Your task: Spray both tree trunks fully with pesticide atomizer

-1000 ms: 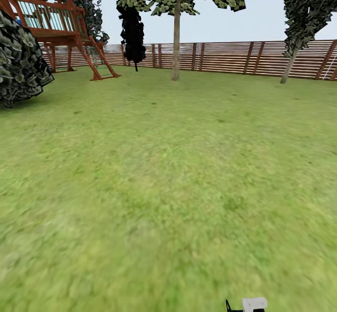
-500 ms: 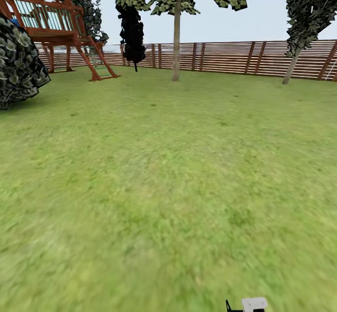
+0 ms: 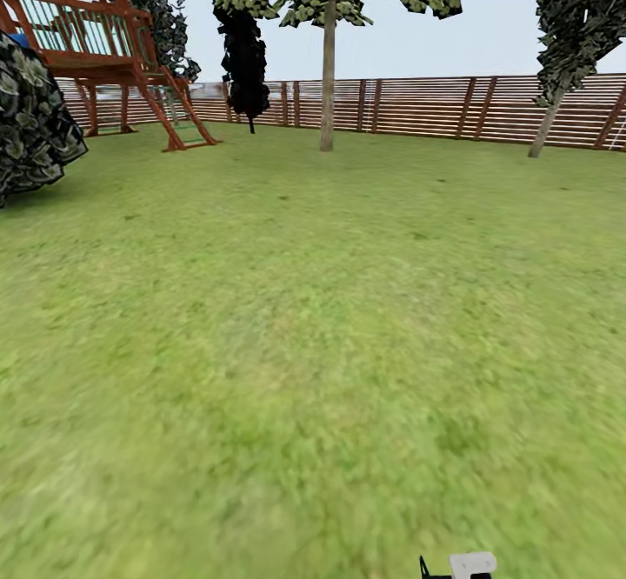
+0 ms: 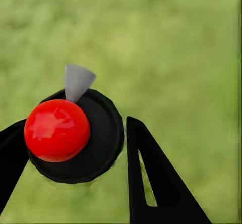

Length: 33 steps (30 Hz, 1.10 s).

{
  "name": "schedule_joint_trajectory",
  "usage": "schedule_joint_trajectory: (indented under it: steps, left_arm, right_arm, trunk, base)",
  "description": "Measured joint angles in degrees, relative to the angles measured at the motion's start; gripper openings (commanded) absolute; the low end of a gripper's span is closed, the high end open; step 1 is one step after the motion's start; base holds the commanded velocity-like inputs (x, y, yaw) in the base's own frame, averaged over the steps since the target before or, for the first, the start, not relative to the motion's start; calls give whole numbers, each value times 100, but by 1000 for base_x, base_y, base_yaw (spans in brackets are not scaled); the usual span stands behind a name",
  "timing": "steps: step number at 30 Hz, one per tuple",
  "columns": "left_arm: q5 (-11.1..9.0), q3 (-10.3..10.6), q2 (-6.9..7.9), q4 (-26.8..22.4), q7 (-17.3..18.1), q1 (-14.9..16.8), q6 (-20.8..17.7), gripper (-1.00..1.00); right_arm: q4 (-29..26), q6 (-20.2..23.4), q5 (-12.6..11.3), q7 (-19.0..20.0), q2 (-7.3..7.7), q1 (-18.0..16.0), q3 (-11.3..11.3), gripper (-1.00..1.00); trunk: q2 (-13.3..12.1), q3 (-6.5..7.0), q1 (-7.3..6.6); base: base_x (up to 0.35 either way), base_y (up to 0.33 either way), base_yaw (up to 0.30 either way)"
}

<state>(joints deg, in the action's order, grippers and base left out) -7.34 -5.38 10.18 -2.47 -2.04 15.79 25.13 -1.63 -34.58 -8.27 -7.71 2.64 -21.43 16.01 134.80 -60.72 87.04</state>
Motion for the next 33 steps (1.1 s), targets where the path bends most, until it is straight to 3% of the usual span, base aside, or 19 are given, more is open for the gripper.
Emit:
schedule_joint_trajectory:
  steps: [33]
  left_arm:
    - [-2, 4, 11, -3, 0, 0, 0, -100]
  right_arm:
    - [-2, 0, 0, 0, 0, 0, 0, 100]
  trunk:
    - [0, 0, 0]
  base:
    - [339, 0, 0]
